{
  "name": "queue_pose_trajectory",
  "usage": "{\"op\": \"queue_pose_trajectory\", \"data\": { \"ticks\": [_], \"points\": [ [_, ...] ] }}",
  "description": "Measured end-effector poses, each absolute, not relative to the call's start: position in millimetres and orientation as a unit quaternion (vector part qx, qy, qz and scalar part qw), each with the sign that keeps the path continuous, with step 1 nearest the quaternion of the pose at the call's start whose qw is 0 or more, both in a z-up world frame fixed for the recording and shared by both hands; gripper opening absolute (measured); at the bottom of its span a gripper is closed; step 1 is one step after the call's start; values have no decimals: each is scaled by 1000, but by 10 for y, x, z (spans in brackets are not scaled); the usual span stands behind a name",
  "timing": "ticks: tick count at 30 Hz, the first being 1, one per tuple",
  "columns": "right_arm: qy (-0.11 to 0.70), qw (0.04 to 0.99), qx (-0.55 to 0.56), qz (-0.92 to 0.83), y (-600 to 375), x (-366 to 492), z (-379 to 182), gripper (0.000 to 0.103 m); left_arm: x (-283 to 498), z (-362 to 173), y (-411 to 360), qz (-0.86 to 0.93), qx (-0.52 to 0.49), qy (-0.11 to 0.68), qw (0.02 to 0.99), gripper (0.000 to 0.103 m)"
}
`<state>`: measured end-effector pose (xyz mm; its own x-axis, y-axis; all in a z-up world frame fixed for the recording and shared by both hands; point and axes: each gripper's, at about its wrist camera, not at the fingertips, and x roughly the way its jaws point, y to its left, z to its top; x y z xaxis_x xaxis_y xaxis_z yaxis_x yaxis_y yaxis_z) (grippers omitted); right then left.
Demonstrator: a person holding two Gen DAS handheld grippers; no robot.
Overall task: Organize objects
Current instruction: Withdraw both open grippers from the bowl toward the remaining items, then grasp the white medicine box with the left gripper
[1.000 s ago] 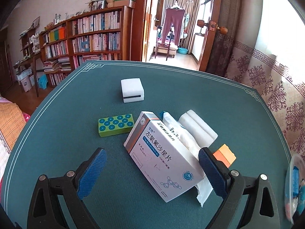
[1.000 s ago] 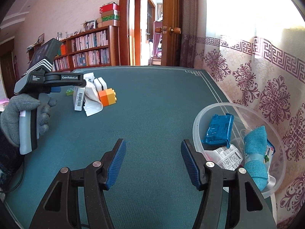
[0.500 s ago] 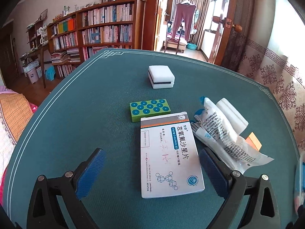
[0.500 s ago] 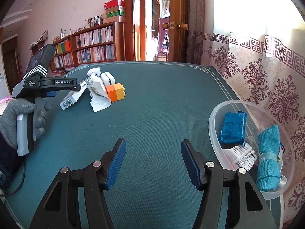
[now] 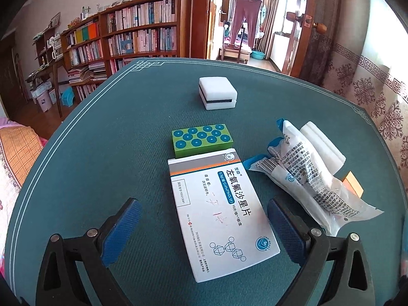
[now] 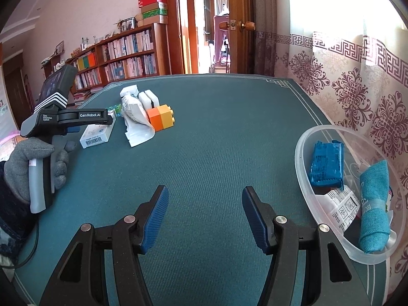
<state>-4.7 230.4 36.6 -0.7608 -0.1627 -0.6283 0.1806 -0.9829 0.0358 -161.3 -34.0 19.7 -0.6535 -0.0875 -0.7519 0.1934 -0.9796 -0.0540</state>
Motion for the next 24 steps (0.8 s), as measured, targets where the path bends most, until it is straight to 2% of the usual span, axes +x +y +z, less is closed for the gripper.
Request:
{"op": "queue_pose_trajectory", "data": {
  "ticks": [3, 4, 6, 9, 11, 24],
  "points": [
    [16, 96, 337, -936, 2249, -71, 359, 61, -1628, 148, -368, -903, 417, 67, 75, 99],
    [17, 98, 337, -936, 2233, -81, 360, 61, -1633, 131, -377, -902, 420, 70, 73, 94],
    [17, 101, 338, -935, 2202, -112, 367, 61, -1629, 132, -382, -902, 419, 68, 73, 91],
    [14, 108, 342, -933, 2151, -165, 373, 61, -1604, 142, -371, -906, 414, 59, 72, 78],
    [12, 111, 344, -932, 2123, -198, 370, 61, -1590, 146, -370, -908, 411, 54, 70, 66],
    [5, 106, 357, -928, 1978, -645, 371, 61, -1419, 337, -442, -922, 377, 67, 61, 66]
  ]
}}
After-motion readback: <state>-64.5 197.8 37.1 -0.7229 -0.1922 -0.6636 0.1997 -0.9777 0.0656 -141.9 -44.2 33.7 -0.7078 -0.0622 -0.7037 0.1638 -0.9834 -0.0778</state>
